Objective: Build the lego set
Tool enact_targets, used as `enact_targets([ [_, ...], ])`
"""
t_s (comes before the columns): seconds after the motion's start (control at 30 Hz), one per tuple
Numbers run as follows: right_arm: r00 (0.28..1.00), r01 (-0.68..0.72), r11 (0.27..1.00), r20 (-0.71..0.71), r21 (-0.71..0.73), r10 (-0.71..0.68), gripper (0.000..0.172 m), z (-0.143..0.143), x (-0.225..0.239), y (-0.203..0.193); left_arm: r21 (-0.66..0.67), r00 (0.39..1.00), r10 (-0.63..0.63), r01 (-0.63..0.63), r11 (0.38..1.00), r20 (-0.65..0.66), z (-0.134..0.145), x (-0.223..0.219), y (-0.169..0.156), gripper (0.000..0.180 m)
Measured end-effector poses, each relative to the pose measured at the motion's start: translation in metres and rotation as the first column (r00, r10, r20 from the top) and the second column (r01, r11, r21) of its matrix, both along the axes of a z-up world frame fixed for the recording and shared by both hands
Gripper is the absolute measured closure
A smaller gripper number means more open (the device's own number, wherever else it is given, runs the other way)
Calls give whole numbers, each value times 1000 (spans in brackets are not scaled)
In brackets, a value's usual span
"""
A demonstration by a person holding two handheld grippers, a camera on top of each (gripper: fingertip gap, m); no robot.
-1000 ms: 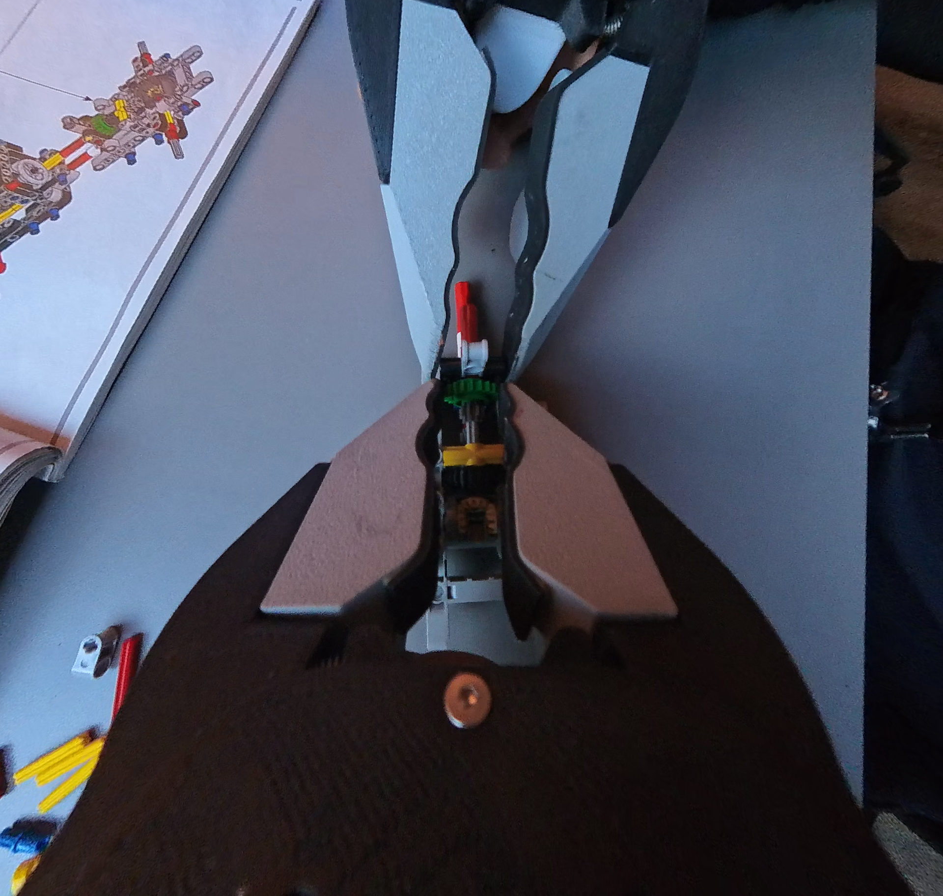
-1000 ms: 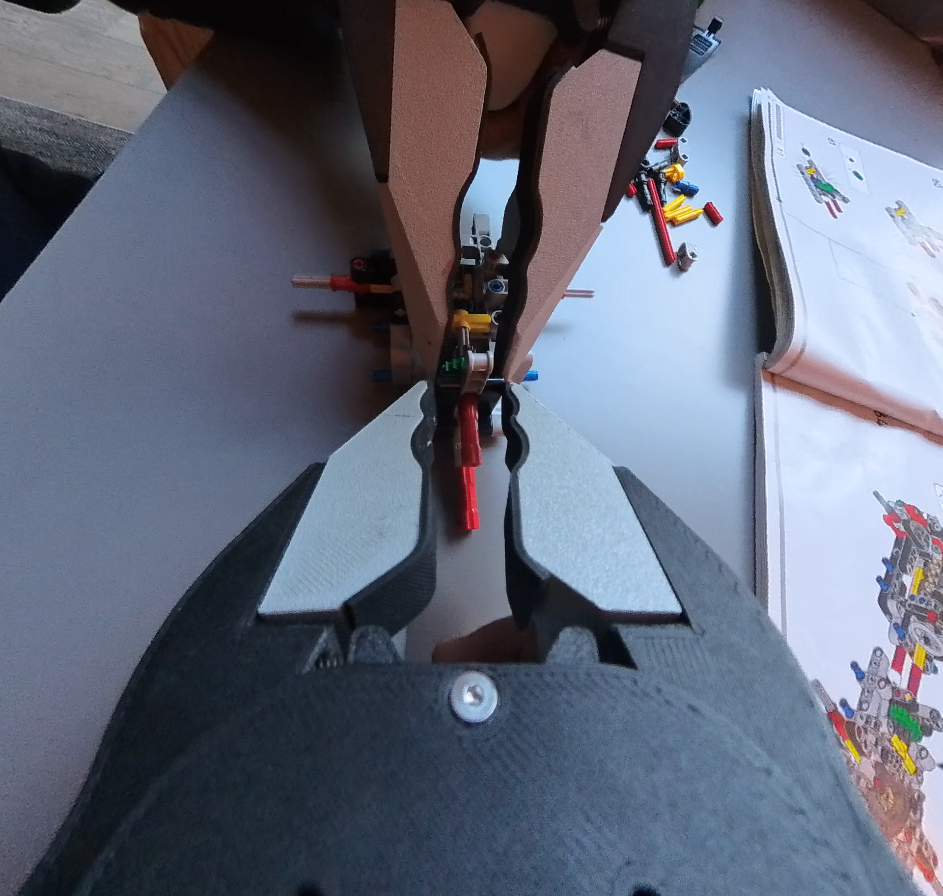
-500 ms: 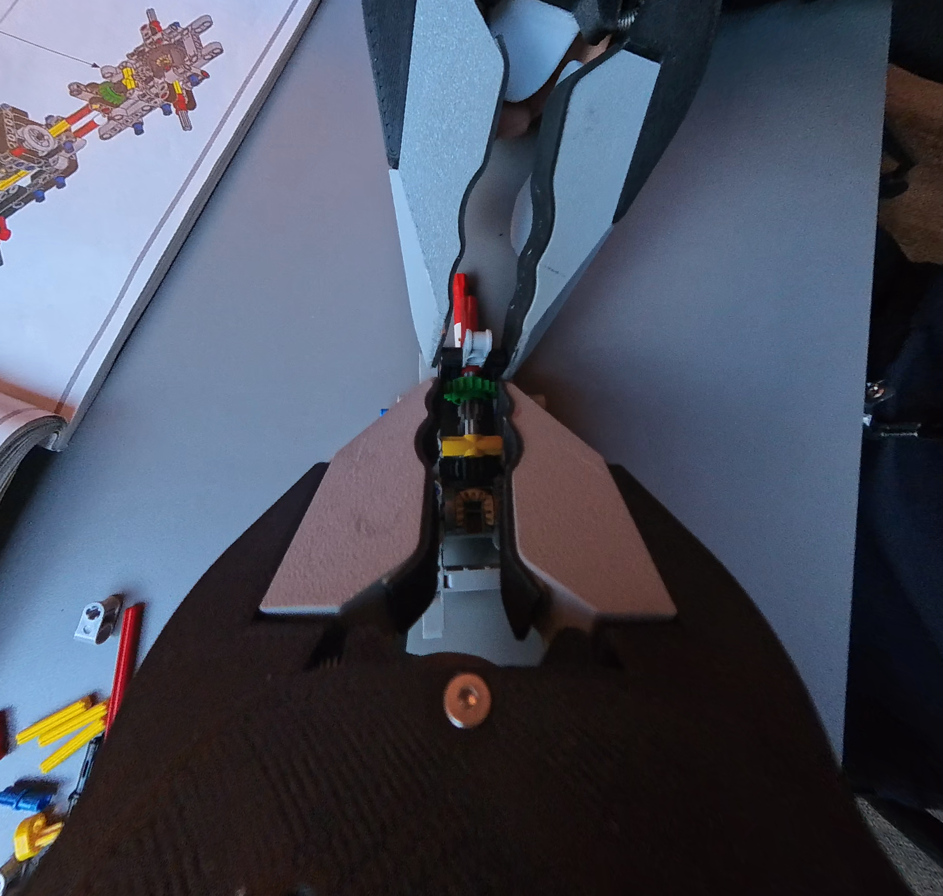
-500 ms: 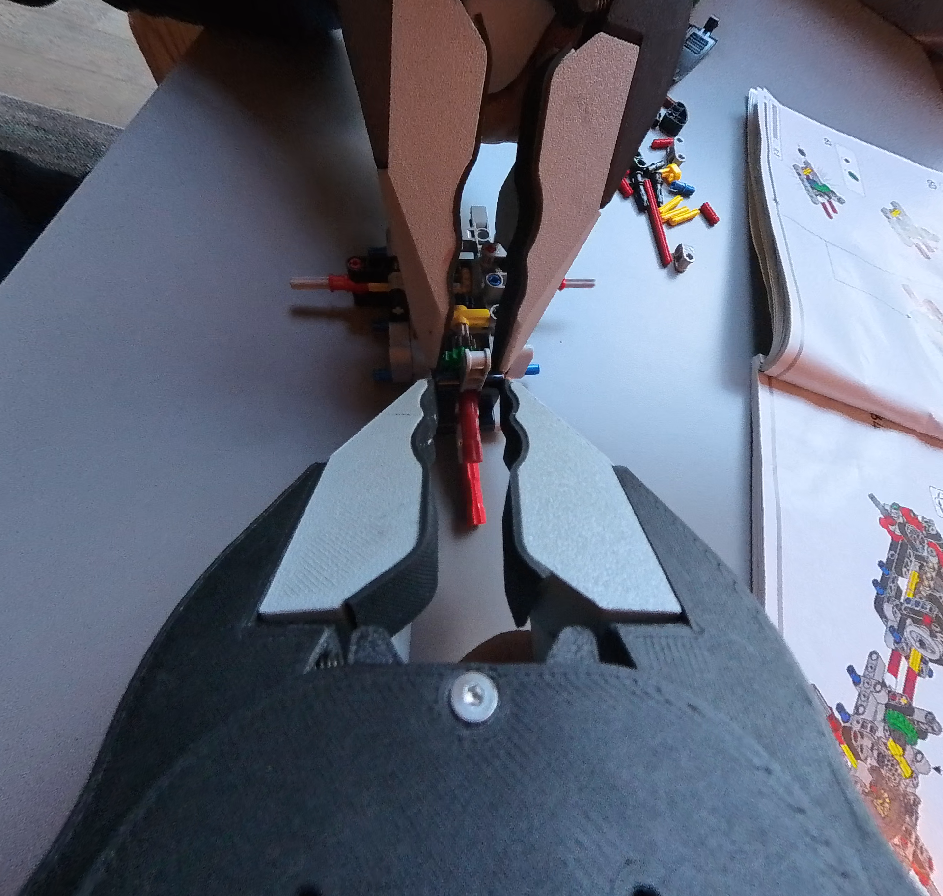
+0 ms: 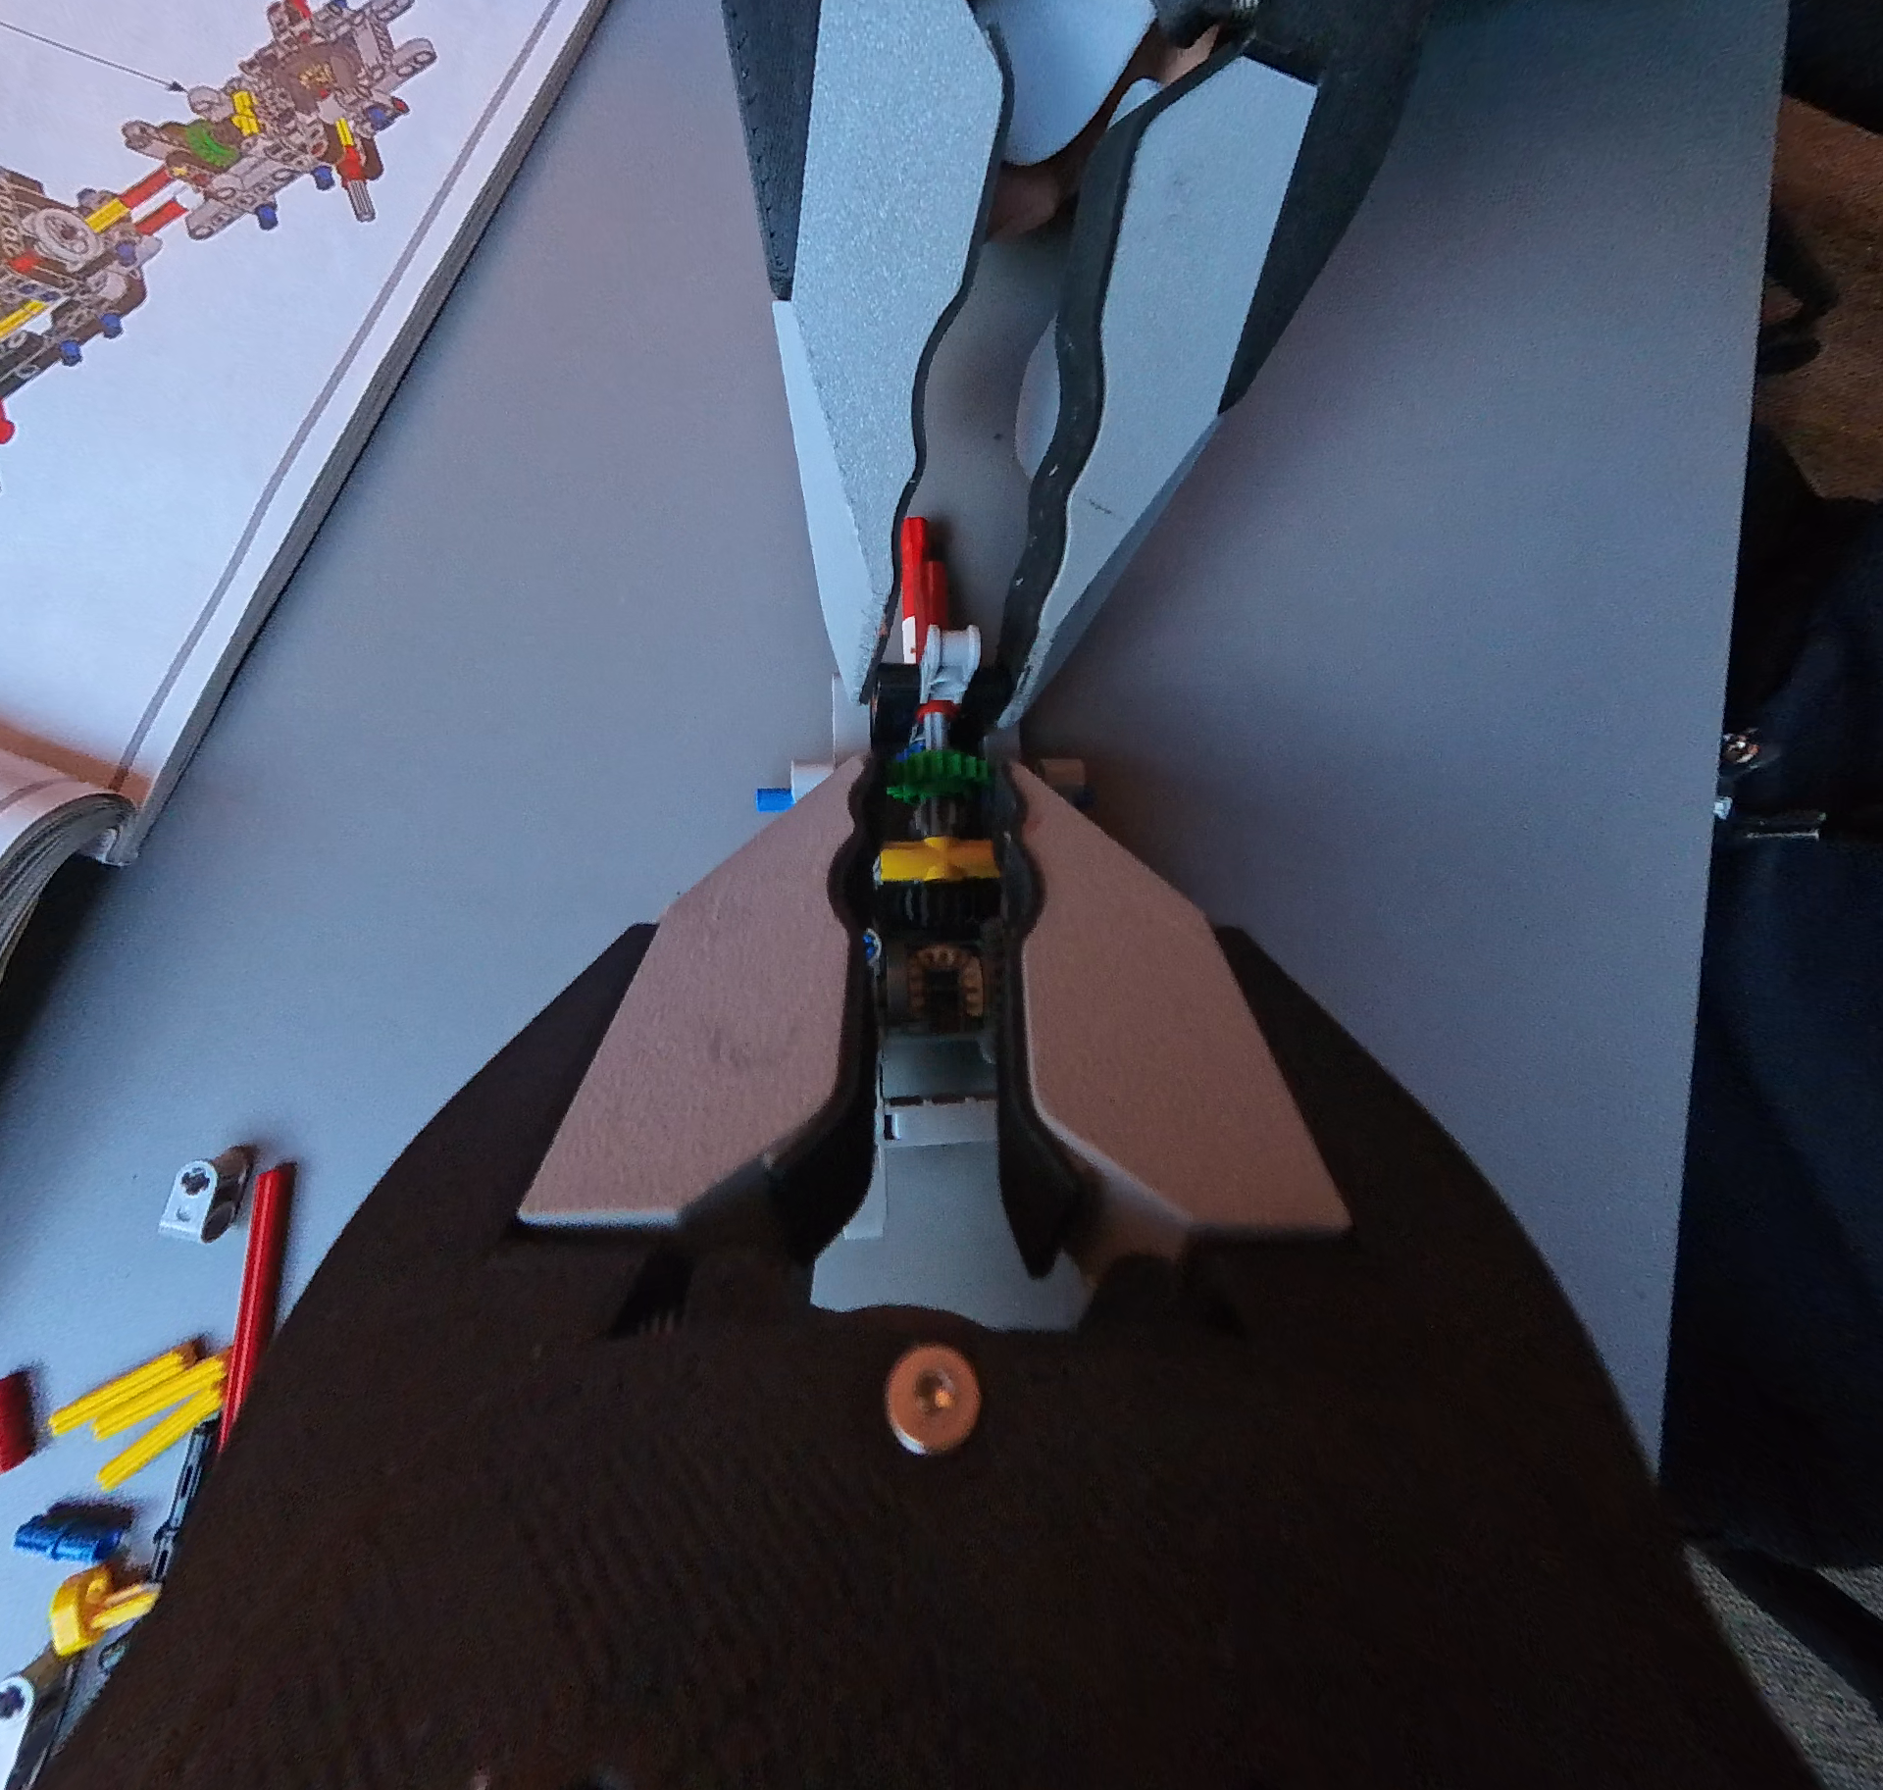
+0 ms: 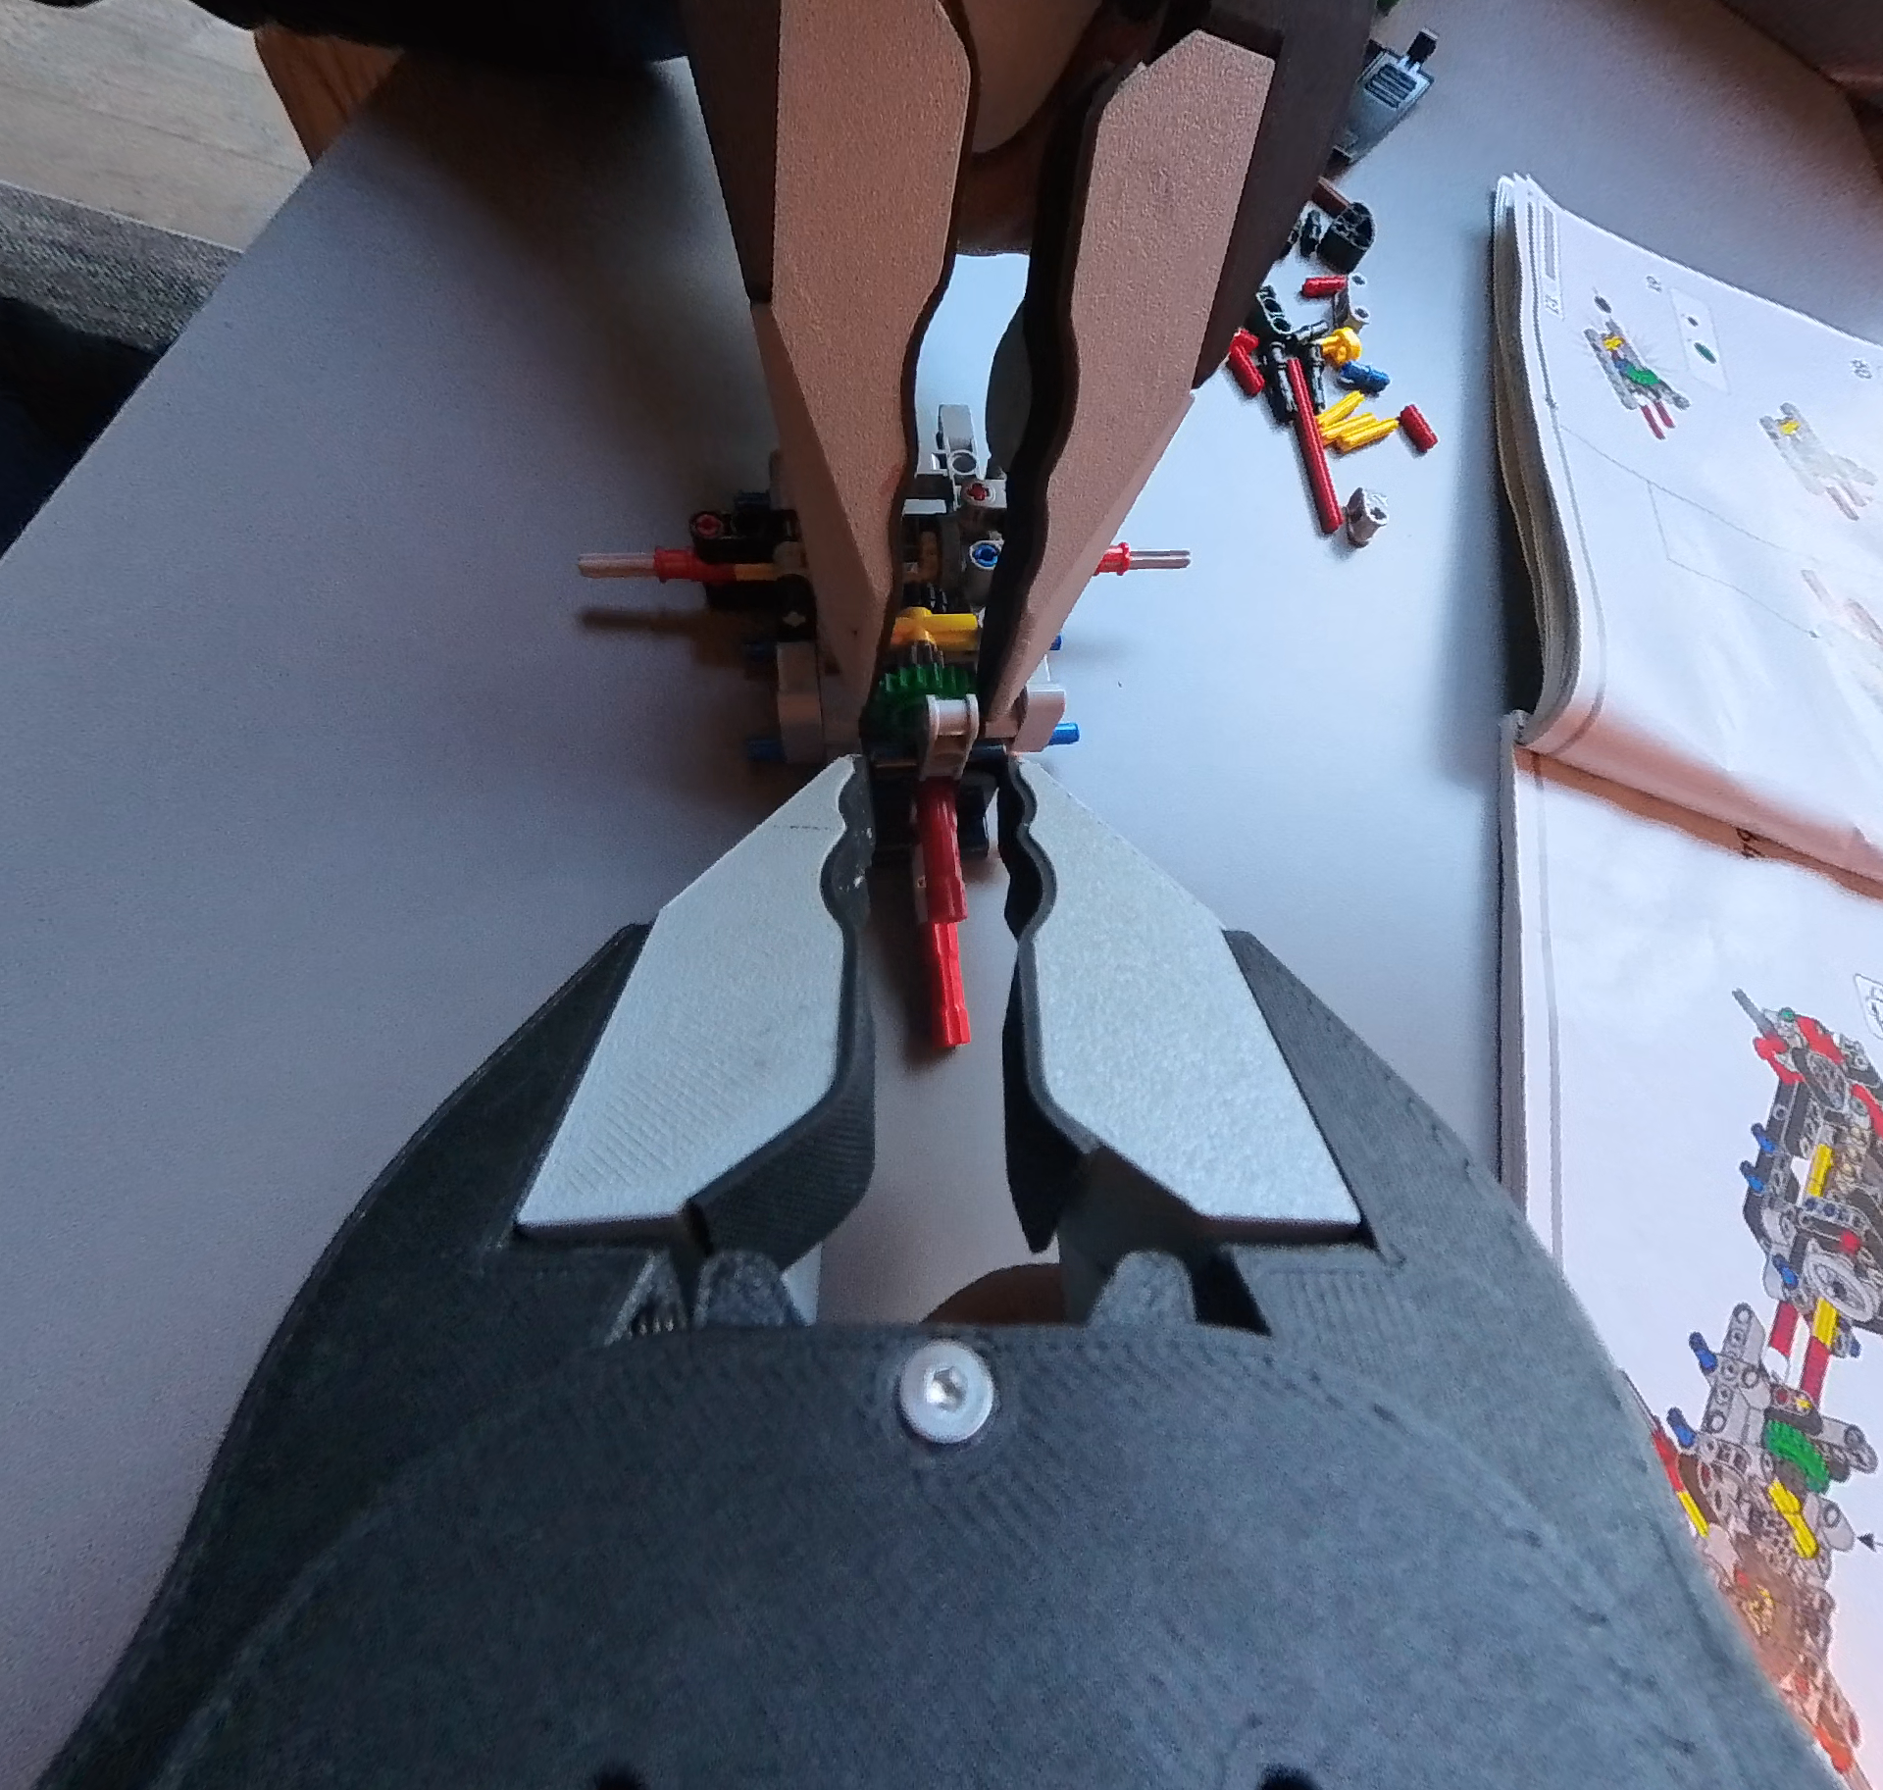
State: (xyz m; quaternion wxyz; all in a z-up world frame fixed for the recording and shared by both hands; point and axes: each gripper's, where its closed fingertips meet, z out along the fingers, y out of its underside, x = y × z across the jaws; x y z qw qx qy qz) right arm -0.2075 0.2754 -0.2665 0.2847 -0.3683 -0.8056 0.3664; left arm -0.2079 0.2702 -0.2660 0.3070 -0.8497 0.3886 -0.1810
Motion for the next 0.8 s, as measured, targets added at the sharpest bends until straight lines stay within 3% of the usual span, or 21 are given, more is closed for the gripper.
enact_targets([
  [0.5,1000,-2,999,15,-34,3,150,1,0,-4,-30,1000,-9,10,1000,21,1,0,-5,161],
  [0.6,1000,16,1000,-4,-4,-17,150,1,-2,-3,-47,997,-40,43,998,68,7,2,-11,146],
  [0.8,1000,28,999,-2,-28,-28,149,3,-2,-2,-34,986,-28,34,999,166,23,-7,-11,136],
])
